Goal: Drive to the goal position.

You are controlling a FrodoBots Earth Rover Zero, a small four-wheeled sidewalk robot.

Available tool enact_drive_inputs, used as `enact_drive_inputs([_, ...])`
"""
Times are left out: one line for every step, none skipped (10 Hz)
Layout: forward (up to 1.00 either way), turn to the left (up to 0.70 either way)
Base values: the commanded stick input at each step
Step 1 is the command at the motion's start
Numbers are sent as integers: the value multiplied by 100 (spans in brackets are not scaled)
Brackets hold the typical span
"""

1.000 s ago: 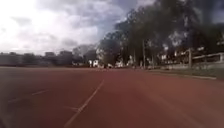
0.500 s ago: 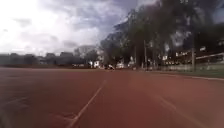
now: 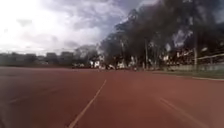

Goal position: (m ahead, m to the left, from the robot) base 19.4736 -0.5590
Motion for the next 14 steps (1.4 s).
enact_drive_inputs([70, 0])
enact_drive_inputs([70, 0])
enact_drive_inputs([70, 0])
enact_drive_inputs([70, 0])
enact_drive_inputs([70, 0])
enact_drive_inputs([70, 0])
enact_drive_inputs([70, 0])
enact_drive_inputs([70, 0])
enact_drive_inputs([70, 0])
enact_drive_inputs([70, 0])
enact_drive_inputs([70, 0])
enact_drive_inputs([70, 0])
enact_drive_inputs([70, 0])
enact_drive_inputs([70, 0])
